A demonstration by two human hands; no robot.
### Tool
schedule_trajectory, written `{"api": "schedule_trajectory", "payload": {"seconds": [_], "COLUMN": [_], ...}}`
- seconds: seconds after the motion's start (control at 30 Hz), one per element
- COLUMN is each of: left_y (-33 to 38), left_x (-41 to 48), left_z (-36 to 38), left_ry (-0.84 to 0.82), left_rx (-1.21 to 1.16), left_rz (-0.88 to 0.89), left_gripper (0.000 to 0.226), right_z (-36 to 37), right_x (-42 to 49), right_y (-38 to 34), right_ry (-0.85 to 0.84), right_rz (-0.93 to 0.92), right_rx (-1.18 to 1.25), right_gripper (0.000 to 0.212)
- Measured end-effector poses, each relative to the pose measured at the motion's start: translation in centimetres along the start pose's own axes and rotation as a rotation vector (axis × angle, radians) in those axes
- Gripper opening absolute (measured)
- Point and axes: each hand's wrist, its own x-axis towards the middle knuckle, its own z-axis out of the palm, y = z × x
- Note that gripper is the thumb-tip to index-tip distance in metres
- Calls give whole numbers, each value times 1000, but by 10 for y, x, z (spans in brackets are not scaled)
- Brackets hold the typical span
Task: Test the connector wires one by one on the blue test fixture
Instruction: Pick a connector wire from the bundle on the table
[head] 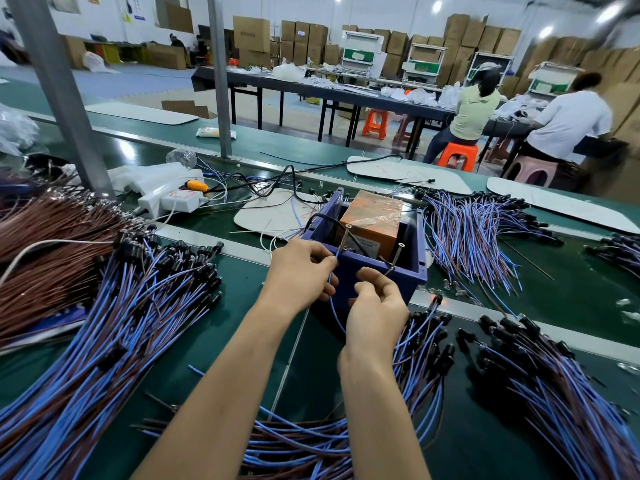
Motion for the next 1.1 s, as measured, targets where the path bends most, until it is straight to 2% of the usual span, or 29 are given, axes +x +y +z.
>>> {"api": "schedule_trajectory", "payload": {"seconds": [0.23, 0.43, 0.53, 0.6, 0.7, 0.8, 0.9, 0.97, 1.03, 1.1], "left_y": [-1, 0, 4, 11, 28, 44, 55, 61, 64, 62], "left_x": [1, 0, -1, -3, -11, -25, -42, -50, -54, -52], "left_z": [1, 2, -2, -8, -24, -42, -57, -67, -83, -101], "left_ry": [9, 6, -8, -24, -123, -340, -609, -716, -660, -466], "left_rx": [2, -6, 49, 44, -151, -366, -374, -381, -427, -369], "left_rz": [8, 4, 34, 57, 96, 173, 249, 306, 348, 312], "left_gripper": [23, 18, 18, 24, 29, 27, 22, 24, 27, 26], "right_z": [0, -1, -4, -7, -17, -35, -52, -58, -60, -61], "right_x": [-1, 1, -1, -5, -12, -19, -26, -30, -34, -38], "right_y": [0, 0, -7, -18, -43, -69, -85, -88, -86, -87], "right_ry": [0, -9, -72, -209, -465, -721, -949, -1128, -1284, -1359], "right_rz": [-19, -8, -10, 9, 17, -62, -114, -98, -96, -115], "right_rx": [-20, -13, -56, -83, -127, -177, -334, -478, -653, -781], "right_gripper": [23, 22, 23, 27, 32, 34, 33, 30, 33, 36]}}
